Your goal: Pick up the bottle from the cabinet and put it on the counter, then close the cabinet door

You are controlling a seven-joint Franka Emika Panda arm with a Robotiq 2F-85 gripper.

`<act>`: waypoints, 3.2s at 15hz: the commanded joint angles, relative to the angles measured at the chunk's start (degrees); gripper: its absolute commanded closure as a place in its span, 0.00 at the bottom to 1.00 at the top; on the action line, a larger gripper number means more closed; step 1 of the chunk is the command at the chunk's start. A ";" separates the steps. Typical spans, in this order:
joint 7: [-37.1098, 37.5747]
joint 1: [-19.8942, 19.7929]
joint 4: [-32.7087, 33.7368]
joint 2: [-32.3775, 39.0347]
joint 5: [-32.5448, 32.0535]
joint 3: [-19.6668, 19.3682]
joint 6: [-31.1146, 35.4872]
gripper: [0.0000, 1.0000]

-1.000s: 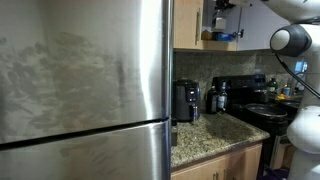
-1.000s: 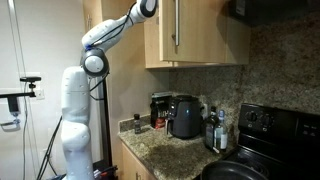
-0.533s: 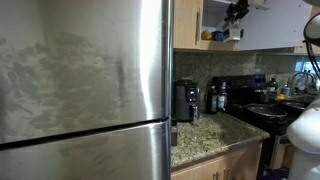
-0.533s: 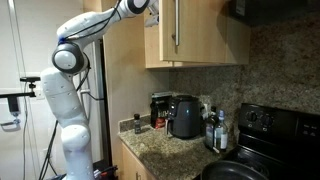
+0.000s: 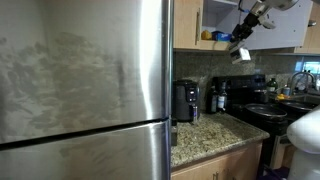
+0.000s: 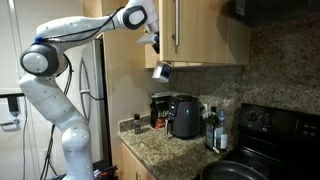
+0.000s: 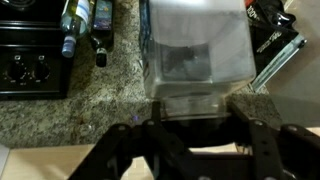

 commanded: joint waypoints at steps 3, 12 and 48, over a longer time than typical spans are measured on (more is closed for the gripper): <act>-4.58 0.54 -22.26 -5.63 4.16 -2.86 14.11 0.62; -2.58 0.36 -23.48 -1.45 3.18 -3.52 15.98 0.62; 7.33 -1.33 -27.49 35.86 6.35 -0.56 61.58 0.37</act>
